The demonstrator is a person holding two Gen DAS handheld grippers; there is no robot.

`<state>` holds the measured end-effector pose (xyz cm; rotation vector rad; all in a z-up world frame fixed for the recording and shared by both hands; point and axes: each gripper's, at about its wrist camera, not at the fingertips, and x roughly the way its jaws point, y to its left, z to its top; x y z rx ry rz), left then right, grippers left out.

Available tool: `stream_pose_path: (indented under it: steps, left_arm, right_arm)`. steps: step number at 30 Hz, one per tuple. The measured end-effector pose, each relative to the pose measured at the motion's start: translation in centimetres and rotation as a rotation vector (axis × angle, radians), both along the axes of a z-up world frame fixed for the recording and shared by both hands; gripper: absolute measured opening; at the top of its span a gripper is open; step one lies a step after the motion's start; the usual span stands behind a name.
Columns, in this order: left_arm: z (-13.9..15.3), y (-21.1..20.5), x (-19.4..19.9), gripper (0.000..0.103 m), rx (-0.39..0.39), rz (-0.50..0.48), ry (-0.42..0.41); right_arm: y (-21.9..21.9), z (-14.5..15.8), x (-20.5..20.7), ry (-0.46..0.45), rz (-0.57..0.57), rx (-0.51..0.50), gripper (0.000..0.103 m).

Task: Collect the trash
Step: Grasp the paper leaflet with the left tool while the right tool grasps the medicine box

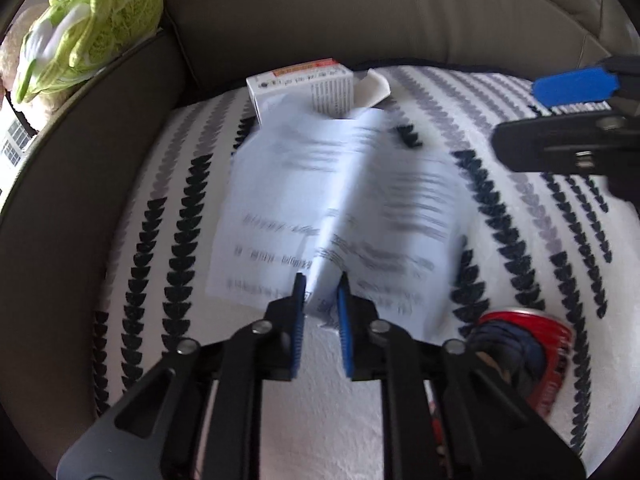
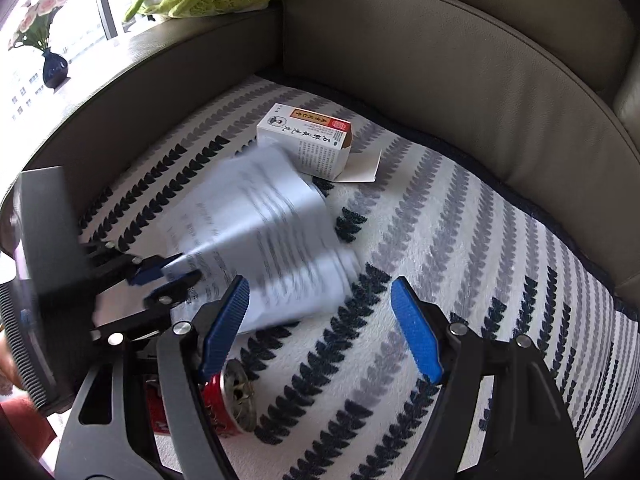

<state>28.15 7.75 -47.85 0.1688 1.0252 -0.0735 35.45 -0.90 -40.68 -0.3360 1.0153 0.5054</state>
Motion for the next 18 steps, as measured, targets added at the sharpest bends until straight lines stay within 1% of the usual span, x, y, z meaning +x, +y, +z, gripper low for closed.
stream_pose_path:
  steps: [2, 6, 13, 18]
  left_arm:
    - [0.7, 0.2, -0.3, 0.012, -0.003, 0.010, -0.024]
    - [2.1, 1.2, -0.6, 0.012, -0.030, 0.043, -0.044]
    - [4.7, 3.4, -1.5, 0.012, -0.037, 0.125, -0.078]
    - [6.3, 5.5, -1.9, 0.012, -0.035, 0.178, -0.109]
  right_arm:
    - [0.1, -0.1, 0.3, 0.000, -0.002, -0.001, 0.071]
    - [0.6, 0.0, 0.5, -0.003, 0.004, -0.003, 0.071]
    - [1.8, 0.3, 0.9, -0.010, 0.019, -0.003, 0.071]
    - [3.4, 0.0, 2.9, -0.043, 0.030, -0.018, 0.071]
